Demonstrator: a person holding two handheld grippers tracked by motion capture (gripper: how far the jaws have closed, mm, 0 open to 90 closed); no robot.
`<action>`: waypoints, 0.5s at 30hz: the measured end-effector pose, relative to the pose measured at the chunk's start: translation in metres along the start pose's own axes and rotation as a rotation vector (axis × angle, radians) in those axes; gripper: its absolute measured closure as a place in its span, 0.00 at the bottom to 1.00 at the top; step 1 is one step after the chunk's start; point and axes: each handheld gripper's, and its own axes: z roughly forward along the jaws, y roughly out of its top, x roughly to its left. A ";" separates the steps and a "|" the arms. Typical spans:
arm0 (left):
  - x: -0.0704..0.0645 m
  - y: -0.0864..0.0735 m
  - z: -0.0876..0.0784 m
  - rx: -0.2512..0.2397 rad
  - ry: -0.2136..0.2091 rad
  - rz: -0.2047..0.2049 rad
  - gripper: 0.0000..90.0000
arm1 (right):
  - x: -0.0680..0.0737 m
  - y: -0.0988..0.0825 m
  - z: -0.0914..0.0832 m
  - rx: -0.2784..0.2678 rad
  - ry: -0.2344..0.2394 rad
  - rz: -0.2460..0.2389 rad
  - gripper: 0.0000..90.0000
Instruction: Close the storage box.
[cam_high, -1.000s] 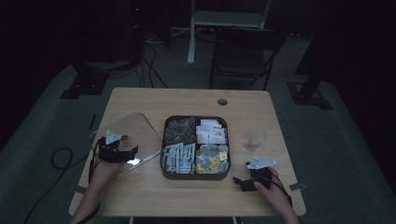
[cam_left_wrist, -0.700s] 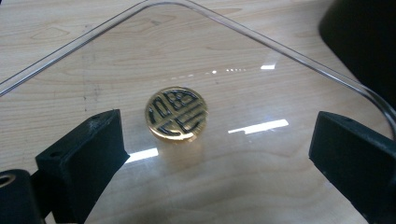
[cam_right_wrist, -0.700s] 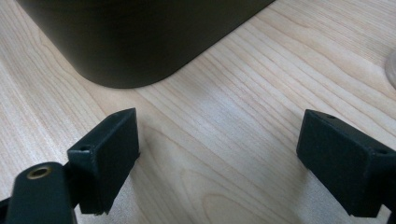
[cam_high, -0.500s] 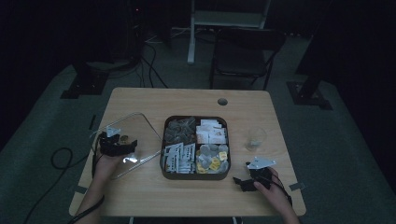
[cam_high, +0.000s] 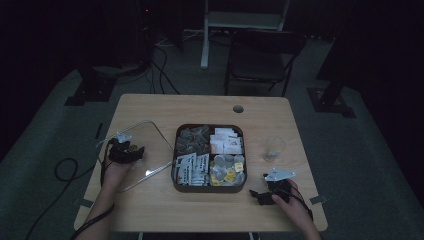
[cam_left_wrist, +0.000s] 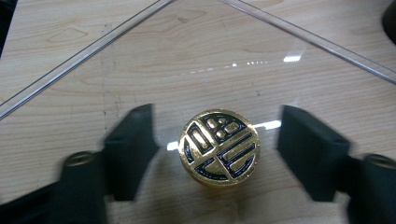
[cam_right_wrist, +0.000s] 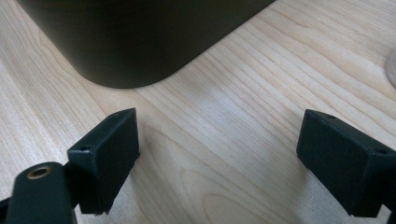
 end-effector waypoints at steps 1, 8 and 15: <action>0.001 -0.001 0.000 -0.009 -0.009 -0.006 0.39 | 0.000 0.000 0.000 0.000 0.000 0.000 0.14; 0.003 -0.001 0.001 -0.023 -0.002 -0.047 0.55 | 0.000 0.000 0.000 0.000 0.000 0.000 0.14; -0.003 0.004 -0.001 0.022 0.023 -0.075 0.66 | 0.000 0.000 0.000 0.000 0.000 0.000 0.14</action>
